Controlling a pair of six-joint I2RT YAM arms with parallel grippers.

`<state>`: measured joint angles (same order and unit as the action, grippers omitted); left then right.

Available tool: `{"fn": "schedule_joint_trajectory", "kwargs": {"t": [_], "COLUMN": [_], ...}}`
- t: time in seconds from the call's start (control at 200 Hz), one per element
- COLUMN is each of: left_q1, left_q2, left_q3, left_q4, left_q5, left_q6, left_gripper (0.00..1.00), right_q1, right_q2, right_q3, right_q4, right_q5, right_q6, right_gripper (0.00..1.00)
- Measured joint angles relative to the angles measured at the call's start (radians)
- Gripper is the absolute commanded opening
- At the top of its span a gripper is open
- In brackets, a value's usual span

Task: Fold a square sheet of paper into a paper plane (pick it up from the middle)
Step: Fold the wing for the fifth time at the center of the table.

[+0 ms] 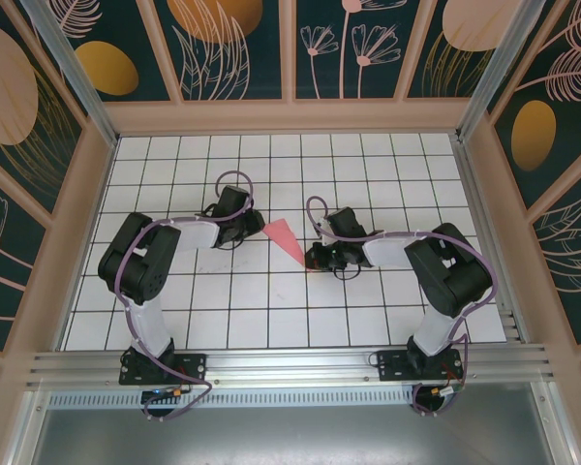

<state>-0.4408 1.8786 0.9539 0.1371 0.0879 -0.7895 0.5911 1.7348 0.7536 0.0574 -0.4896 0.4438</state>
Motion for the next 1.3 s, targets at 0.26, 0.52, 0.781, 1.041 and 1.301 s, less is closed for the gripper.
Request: {"fn": "schedule_joint_trajectory", "kwargs": {"t": [0.26, 0.52, 0.781, 1.041, 1.301], "left_q1": [0.034, 0.035, 0.023, -0.121, -0.252], "left_q2": [-0.008, -0.129, -0.187, -0.189, -0.059], "left_q3": [0.049, 0.049, 0.037, 0.051, 0.213], "left_q4": [-0.085, -0.179, -0.223, -0.311, -0.447], "left_q5": [-0.042, -0.018, -0.006, -0.074, -0.167], "left_q6": [0.042, 0.074, 0.067, -0.008, -0.113], "left_gripper": [0.34, 0.57, 0.71, 0.73, 0.83], "right_q1": [0.007, 0.023, 0.023, -0.061, -0.167], "right_q2": [-0.007, -0.116, -0.321, -0.342, -0.343], "right_q3": [0.007, 0.017, 0.01, -0.046, -0.138], "right_q4": [-0.005, -0.053, -0.035, -0.035, -0.032], "right_q5": [0.011, 0.113, 0.262, 0.403, 0.445], "right_q6": [0.011, 0.077, 0.073, 0.007, 0.003], "right_gripper": [0.03, 0.29, 0.59, 0.69, 0.7]}}
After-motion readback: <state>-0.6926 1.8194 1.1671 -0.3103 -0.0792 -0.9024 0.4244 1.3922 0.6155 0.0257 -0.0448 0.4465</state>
